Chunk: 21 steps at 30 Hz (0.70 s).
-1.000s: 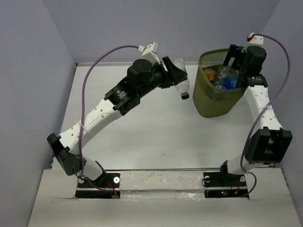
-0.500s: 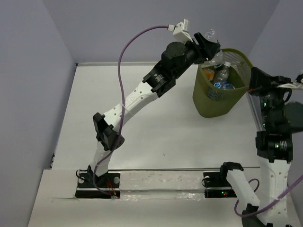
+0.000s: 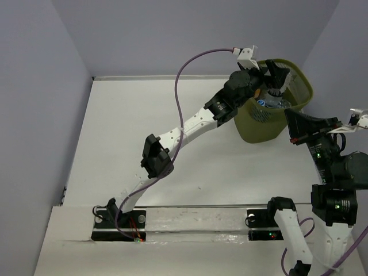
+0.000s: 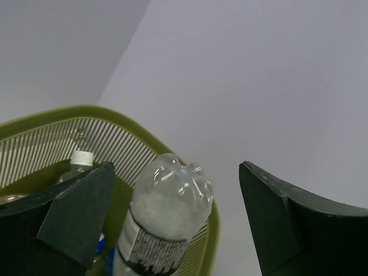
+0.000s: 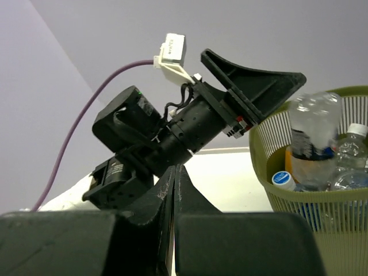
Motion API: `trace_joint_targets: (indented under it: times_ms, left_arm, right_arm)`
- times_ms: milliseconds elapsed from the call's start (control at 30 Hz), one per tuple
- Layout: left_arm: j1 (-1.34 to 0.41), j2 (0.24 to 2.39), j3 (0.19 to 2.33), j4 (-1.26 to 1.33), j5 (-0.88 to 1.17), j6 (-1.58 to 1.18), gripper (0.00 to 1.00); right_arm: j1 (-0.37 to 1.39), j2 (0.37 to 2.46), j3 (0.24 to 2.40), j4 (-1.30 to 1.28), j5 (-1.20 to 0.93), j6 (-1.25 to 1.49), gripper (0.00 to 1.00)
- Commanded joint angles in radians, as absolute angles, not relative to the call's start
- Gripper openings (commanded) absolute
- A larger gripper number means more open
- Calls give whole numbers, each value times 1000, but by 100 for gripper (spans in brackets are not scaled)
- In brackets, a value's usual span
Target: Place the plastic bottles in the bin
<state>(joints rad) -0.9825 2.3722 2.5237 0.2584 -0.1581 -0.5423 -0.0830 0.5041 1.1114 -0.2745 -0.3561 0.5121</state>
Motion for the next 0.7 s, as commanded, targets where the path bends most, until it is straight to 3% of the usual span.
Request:
trace_joint_targets:
  times_ms: [0,133,233,667]
  left_arm:
    - [-980,2140,2507,333,-195,-382,99]
    - [-979,1969,2444,262,-212,-285,99]
    - [-977,1775,2277,223,-239,-250,99]
    - [-977,883,1270,124,-222,-333,99]
  right_arm:
    - [-80,491,1160,-298,-451,500,0]
    - [-80,486,1172,-304,-515,502,0]
    - [-80,482,1180,-311,-557,505,0]
    - [-80,469,1123,-302,-914,600,2]
